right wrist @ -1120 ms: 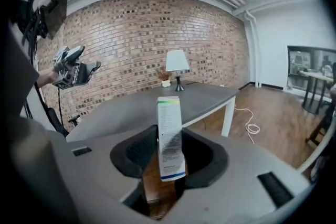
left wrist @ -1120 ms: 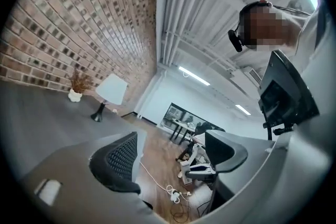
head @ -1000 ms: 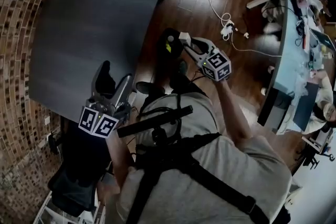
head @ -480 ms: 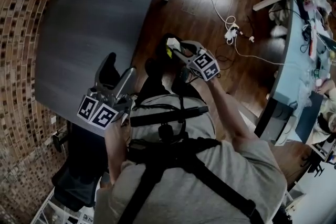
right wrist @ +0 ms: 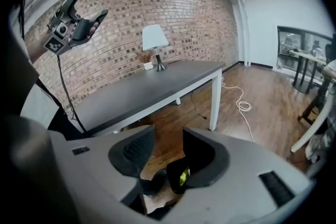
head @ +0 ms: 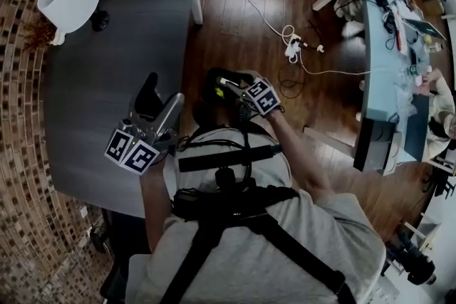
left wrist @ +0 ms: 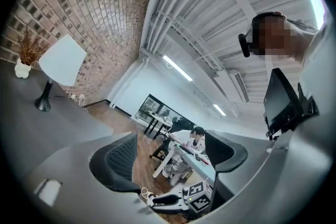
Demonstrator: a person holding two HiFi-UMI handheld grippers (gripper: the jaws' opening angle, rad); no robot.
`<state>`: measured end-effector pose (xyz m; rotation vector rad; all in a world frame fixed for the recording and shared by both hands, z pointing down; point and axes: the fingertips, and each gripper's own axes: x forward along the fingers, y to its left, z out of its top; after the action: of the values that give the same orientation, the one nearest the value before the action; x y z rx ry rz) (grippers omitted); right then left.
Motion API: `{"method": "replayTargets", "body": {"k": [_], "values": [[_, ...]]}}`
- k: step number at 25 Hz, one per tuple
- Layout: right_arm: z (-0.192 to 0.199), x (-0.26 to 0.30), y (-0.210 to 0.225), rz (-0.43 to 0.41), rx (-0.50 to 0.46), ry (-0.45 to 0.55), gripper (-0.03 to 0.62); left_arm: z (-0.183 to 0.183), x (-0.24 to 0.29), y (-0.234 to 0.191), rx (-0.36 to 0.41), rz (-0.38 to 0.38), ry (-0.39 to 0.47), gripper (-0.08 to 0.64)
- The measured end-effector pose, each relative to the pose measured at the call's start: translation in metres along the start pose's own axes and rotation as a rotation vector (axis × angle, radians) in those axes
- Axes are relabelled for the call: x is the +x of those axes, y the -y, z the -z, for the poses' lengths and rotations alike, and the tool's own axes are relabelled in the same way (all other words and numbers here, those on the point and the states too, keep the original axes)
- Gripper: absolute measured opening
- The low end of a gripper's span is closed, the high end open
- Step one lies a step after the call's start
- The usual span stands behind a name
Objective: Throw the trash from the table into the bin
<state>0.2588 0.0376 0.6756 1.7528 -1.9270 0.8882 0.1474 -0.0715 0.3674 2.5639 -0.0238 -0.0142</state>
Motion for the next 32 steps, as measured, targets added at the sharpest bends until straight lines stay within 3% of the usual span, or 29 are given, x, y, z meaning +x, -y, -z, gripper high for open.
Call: {"method": "replayTargets", "body": {"k": [5,10,14,22,27,32], "values": [[-0.030,-0.033,-0.010,0.054,0.076,0.084,0.181,-0.002,-0.001,-0.026,-0.046,0.053,-0.018,0.393],[-0.074,-0.067,-0.033,0.081,0.066,0.220,0.181,0.002,0.001,-0.046,-0.082,0.115,-0.049,0.393],[-0.096,-0.094,-0.037,0.122,0.058,0.311,0.143,0.006,0.007,-0.054,-0.104,0.163,-0.062,0.393],[-0.090,-0.132,-0.038,0.224,0.069,0.323,0.141,0.020,0.019,-0.048,-0.157,0.220,-0.069,0.393],[-0.082,-0.132,-0.027,0.184,0.106,0.360,0.132,0.027,0.021,-0.041,-0.125,0.177,-0.095,0.393],[-0.096,-0.126,-0.017,0.130,0.083,0.416,0.132,0.033,0.018,-0.031,-0.088,0.119,-0.131,0.393]]}}
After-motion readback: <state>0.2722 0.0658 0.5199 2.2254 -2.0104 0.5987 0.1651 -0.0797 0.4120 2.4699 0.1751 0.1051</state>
